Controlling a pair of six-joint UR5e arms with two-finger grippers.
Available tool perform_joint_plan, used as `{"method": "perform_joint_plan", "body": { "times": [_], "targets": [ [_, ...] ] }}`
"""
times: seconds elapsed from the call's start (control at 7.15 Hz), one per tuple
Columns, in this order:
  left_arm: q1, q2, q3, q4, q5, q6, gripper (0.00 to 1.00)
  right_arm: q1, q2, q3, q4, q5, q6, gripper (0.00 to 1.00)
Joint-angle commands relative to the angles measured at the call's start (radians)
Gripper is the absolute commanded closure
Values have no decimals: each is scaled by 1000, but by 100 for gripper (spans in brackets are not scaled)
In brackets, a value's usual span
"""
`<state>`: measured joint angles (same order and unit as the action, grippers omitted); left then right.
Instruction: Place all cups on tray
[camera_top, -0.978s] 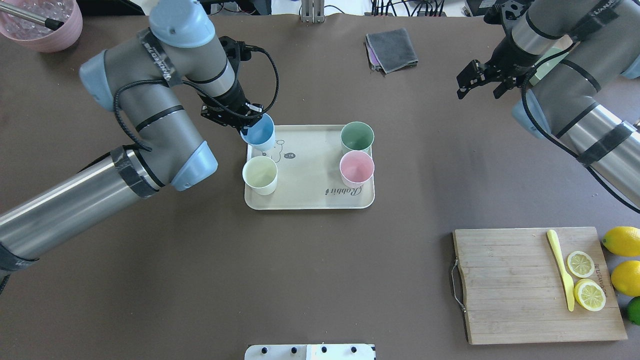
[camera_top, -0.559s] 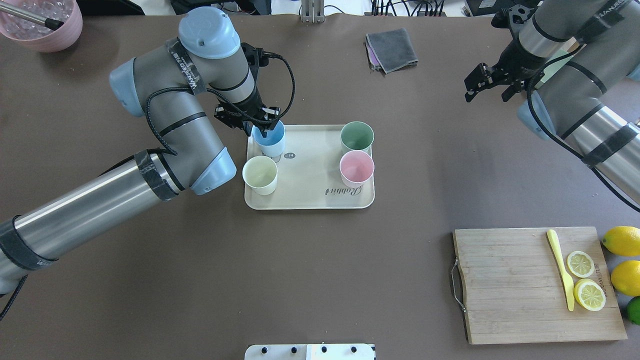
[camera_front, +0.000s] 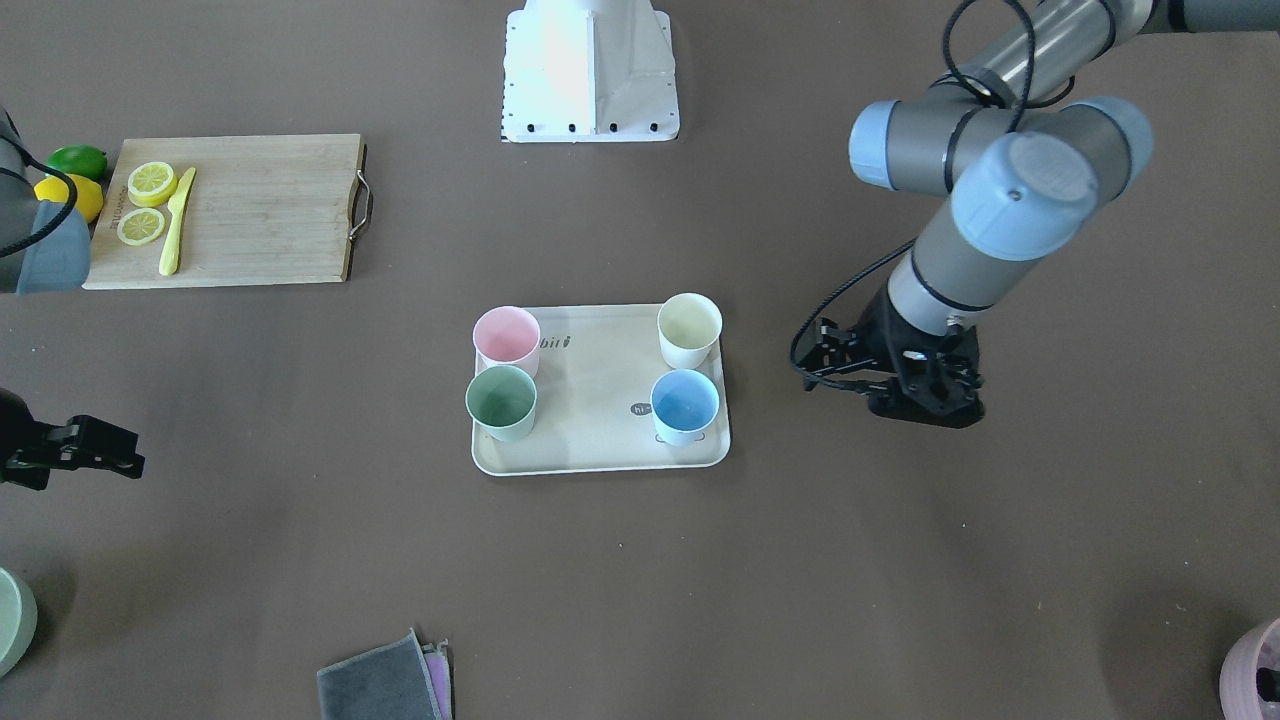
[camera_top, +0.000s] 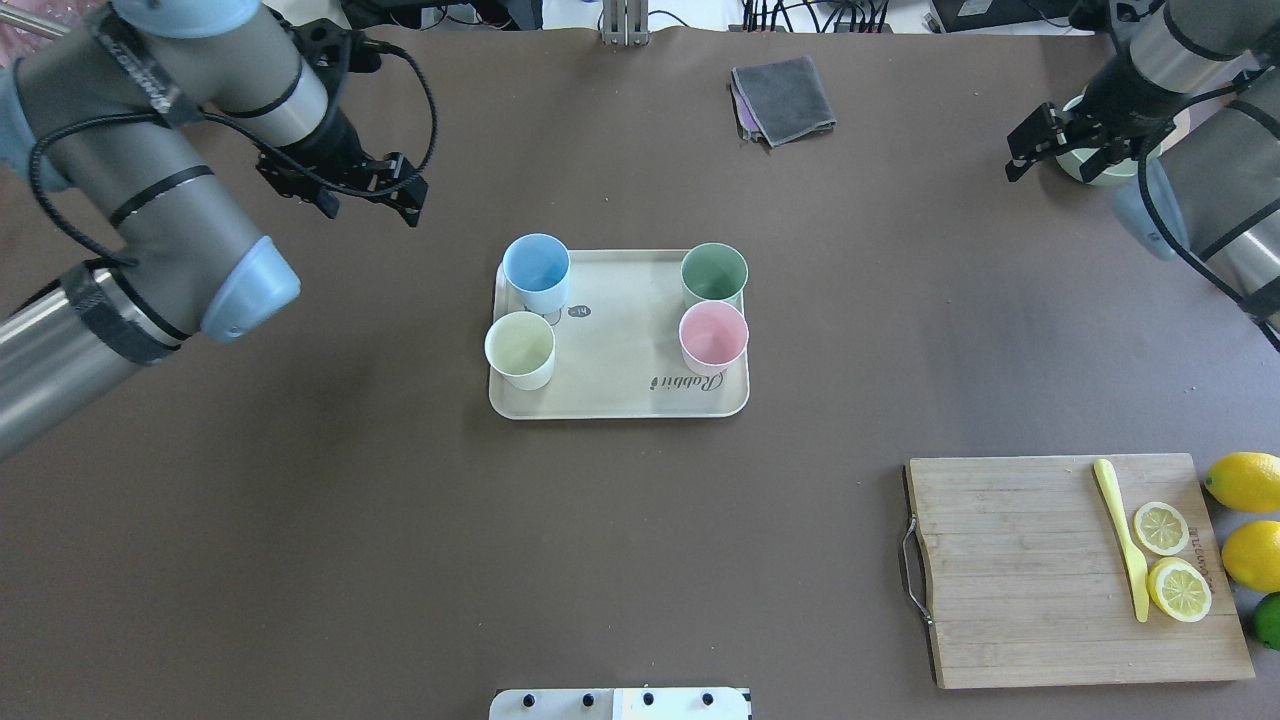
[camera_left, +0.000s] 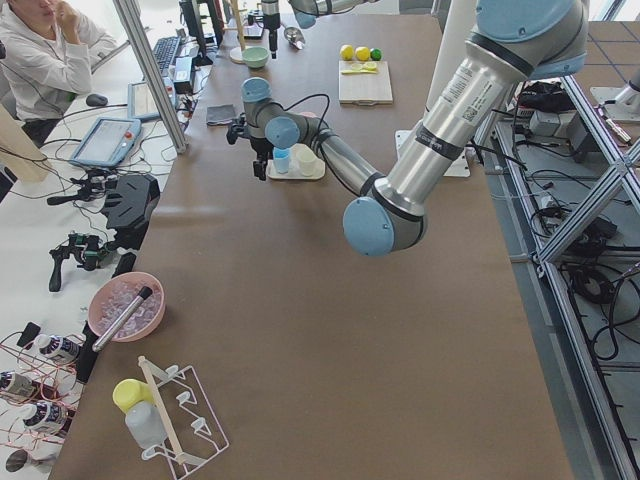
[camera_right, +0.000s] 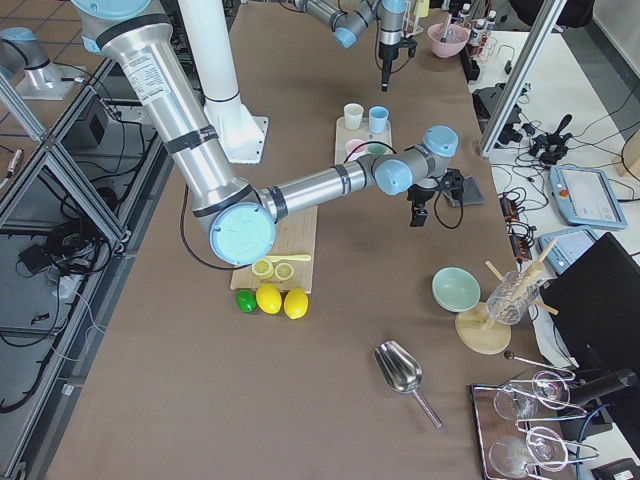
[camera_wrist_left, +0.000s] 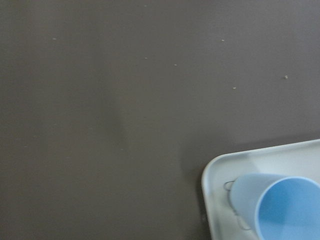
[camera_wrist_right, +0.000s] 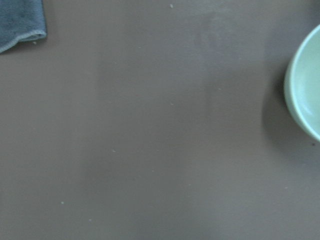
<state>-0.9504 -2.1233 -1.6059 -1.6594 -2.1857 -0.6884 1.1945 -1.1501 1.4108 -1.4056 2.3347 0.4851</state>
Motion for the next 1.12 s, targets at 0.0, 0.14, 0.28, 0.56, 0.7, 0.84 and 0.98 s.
{"method": "perform_joint_plan", "body": {
  "times": [0.0, 0.14, 0.28, 0.56, 0.7, 0.84, 0.98],
  "targets": [
    [-167, 208, -64, 3, -13, 325, 2, 98, -68, -12, -1, -1, -164, 0],
    [-247, 297, -63, 0, -16, 484, 2, 135, -100, -16, -13, -1, -237, 0],
    [-317, 368, -62, 1, -16, 620, 2, 167, -127, -24, -32, -11, -300, 0],
    [-382, 511, -66, -11, -43, 678, 2, 227, -186, -27, -35, -17, -416, 0],
    [-384, 561, -68, -14, -48, 676, 2, 241, -204, -24, -33, -21, -434, 0],
    [-399, 572, -72, -13, -122, 666, 2, 243, -204, -23, -35, -21, -434, 0],
    [-421, 572, -75, -13, -169, 652, 2, 243, -204, -23, -35, -21, -434, 0]
  ]
}}
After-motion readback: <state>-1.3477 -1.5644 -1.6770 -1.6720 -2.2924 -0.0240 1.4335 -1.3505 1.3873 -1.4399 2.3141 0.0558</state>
